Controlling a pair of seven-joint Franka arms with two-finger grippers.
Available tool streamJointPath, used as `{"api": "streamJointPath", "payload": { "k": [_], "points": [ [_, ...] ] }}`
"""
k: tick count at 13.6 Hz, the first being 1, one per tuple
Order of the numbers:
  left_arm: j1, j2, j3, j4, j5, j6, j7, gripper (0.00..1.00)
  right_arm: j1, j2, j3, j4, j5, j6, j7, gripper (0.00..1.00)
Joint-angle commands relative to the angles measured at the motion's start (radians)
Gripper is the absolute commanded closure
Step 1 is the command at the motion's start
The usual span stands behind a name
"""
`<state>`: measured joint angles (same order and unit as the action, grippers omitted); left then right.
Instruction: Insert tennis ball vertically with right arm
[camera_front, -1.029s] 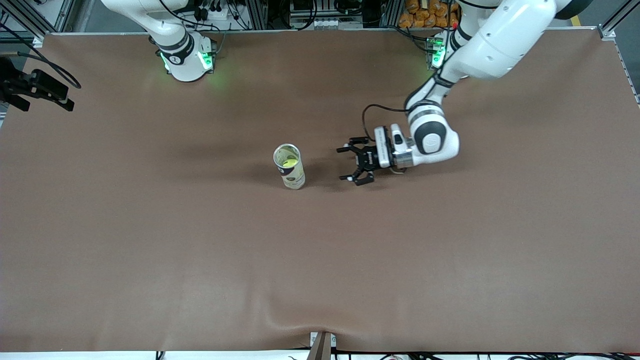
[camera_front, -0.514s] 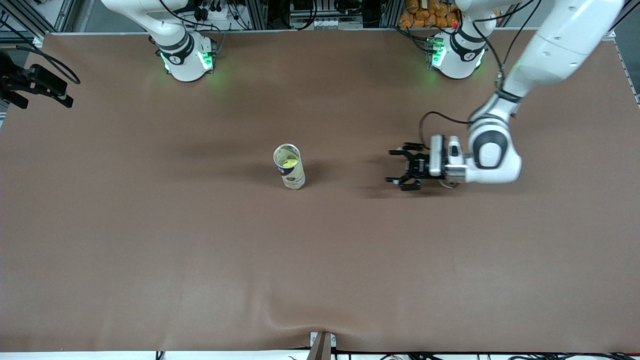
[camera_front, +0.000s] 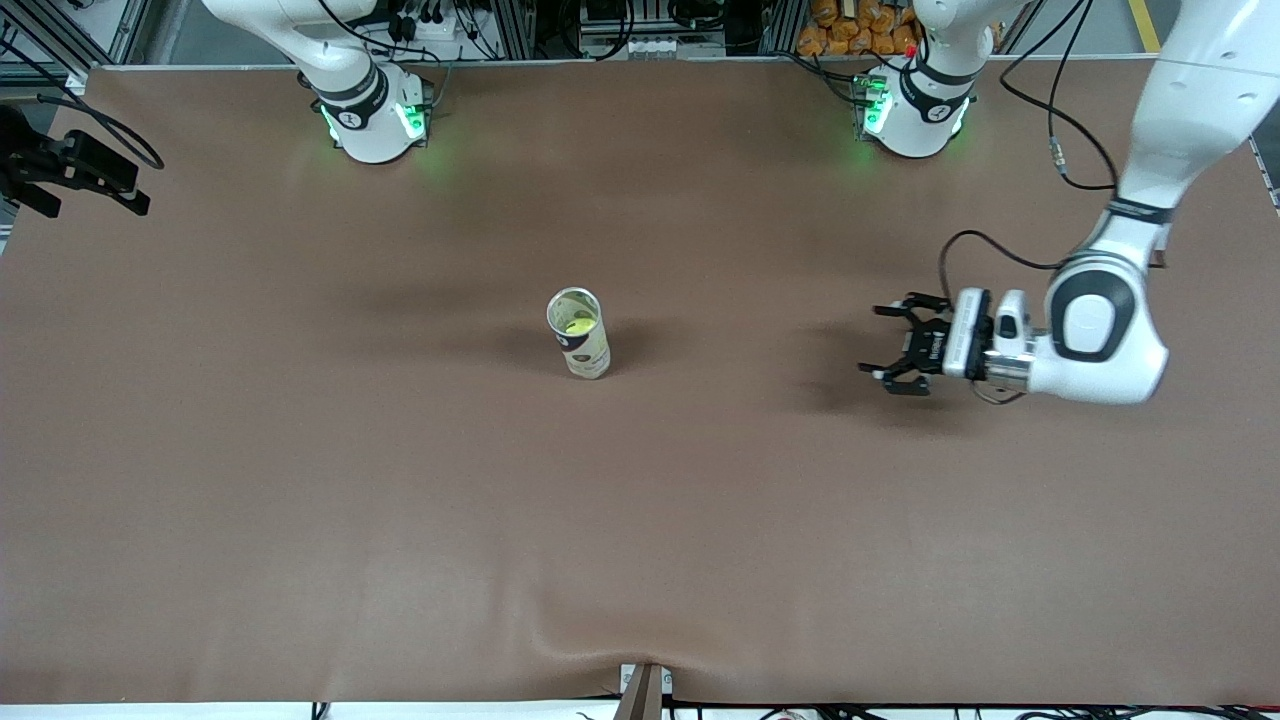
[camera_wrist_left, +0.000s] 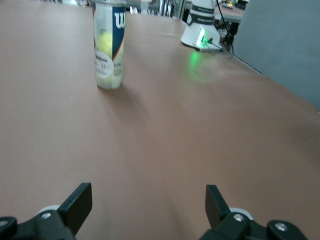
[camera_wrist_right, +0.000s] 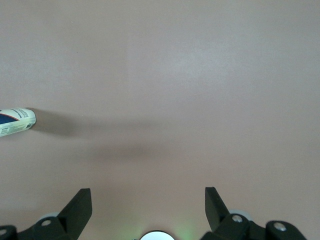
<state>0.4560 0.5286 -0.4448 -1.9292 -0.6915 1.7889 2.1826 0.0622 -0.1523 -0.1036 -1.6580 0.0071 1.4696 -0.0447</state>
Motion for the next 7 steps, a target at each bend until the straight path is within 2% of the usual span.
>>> {"api": "streamJointPath", "payload": {
  "k": [1, 4, 7],
  "points": [
    [0.018, -0.018, -0.003, 0.076, 0.119, -0.065, -0.090, 0.00, -0.019, -0.029, 0.013, -0.025, -0.012, 0.003, -0.015, 0.00],
    [0.027, -0.009, -0.003, 0.180, 0.240, -0.132, -0.234, 0.00, -0.018, -0.029, 0.013, -0.025, -0.012, 0.000, -0.014, 0.00],
    [0.026, 0.007, 0.000, 0.252, 0.273, -0.175, -0.328, 0.00, -0.018, -0.029, 0.013, -0.025, -0.010, -0.003, -0.014, 0.00]
  ]
}}
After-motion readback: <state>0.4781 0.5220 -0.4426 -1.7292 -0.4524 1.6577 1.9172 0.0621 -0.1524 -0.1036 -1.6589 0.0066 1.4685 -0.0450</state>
